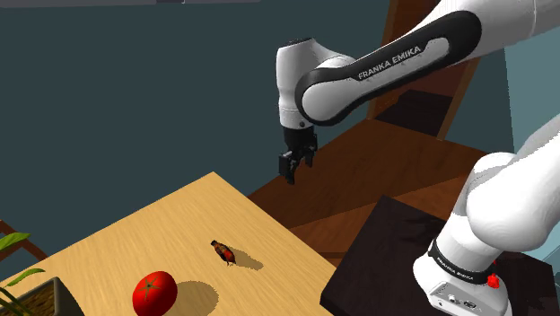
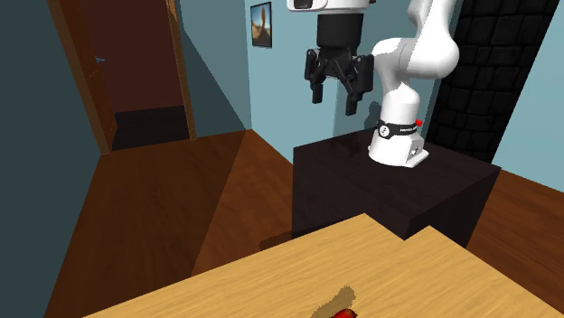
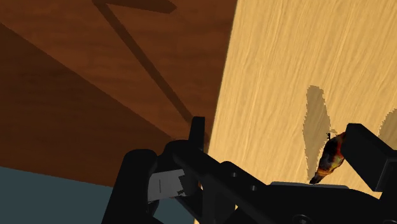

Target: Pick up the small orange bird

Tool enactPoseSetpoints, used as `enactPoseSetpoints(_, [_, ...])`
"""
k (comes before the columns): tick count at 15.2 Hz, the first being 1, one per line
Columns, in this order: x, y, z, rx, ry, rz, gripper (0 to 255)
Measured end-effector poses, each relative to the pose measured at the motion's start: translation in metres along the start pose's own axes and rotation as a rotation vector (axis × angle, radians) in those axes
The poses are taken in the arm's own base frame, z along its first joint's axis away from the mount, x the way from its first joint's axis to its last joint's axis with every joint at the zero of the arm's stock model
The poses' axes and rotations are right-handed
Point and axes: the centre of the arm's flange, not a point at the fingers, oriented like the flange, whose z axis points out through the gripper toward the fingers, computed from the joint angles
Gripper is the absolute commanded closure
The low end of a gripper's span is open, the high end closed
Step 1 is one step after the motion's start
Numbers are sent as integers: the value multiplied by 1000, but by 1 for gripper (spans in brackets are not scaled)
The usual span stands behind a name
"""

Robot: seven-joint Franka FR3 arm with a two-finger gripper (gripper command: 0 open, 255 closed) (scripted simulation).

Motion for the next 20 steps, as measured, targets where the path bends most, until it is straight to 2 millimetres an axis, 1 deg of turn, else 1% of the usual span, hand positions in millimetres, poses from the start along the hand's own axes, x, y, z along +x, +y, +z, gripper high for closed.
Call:
enactPoseSetpoints(4, [27, -24, 36, 11, -2, 19, 0])
enactPoseSetpoints(7, [44, -48, 62, 21, -4, 33, 0])
enactPoseSetpoints(10, [68, -68, 86, 30, -5, 48, 0])
enactPoseSetpoints(12, [81, -83, 101, 36, -6, 57, 0])
enactPoseSetpoints(14, [96, -93, 118, 42, -7, 67, 0])
enactPoseSetpoints(16, [113, -110, 136, 49, -8, 77, 0])
enactPoseSetpoints(17, [119, -118, 145, 52, -9, 81, 0])
enactPoseSetpoints(19, [129, -126, 162, 58, -11, 91, 0])
enactPoseSetpoints(20, [137, -135, 169, 61, -11, 96, 0])
